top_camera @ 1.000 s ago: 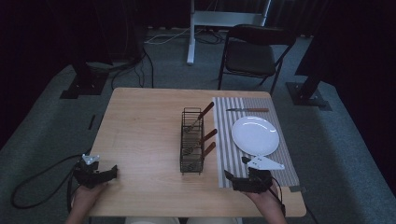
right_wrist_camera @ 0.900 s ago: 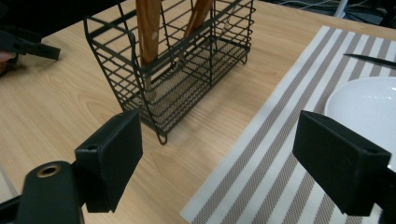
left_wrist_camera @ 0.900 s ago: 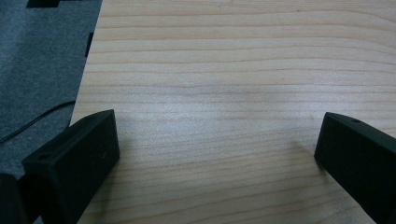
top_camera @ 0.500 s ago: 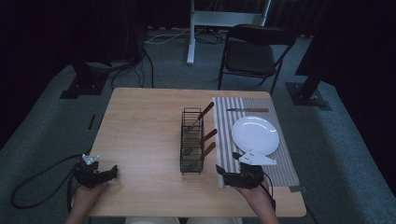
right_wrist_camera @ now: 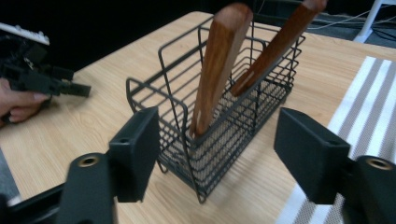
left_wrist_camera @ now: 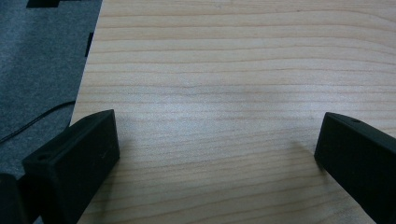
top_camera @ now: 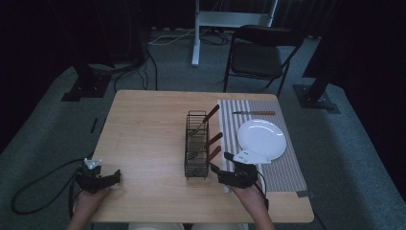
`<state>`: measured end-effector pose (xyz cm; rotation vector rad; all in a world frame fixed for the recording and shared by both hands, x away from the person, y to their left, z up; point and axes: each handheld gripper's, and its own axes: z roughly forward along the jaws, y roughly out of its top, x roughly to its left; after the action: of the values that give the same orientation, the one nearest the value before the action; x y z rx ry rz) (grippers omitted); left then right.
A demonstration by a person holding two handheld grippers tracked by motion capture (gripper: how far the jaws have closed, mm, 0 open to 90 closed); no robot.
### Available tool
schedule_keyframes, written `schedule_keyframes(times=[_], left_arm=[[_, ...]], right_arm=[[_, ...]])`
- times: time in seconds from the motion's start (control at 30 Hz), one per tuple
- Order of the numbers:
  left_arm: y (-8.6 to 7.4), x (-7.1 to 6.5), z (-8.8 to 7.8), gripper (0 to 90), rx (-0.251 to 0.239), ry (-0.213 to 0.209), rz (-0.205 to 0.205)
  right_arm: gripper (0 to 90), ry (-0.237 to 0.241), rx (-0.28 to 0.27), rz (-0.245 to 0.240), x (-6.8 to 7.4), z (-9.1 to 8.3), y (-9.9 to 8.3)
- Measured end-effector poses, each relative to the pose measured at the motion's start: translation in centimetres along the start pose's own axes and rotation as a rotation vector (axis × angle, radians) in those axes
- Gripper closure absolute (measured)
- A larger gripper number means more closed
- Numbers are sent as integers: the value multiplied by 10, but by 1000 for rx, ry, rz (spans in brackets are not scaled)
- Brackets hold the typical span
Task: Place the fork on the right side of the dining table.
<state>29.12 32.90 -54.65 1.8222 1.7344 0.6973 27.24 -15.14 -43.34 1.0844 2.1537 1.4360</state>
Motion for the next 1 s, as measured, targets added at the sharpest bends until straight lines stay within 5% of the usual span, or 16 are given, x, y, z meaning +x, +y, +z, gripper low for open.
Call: schedule_keyframes(times=[1.0], left_arm=[[0, 0, 0, 3, 0, 0, -1]], right_arm=[[763, 15, 8, 41, -1, 32, 8]])
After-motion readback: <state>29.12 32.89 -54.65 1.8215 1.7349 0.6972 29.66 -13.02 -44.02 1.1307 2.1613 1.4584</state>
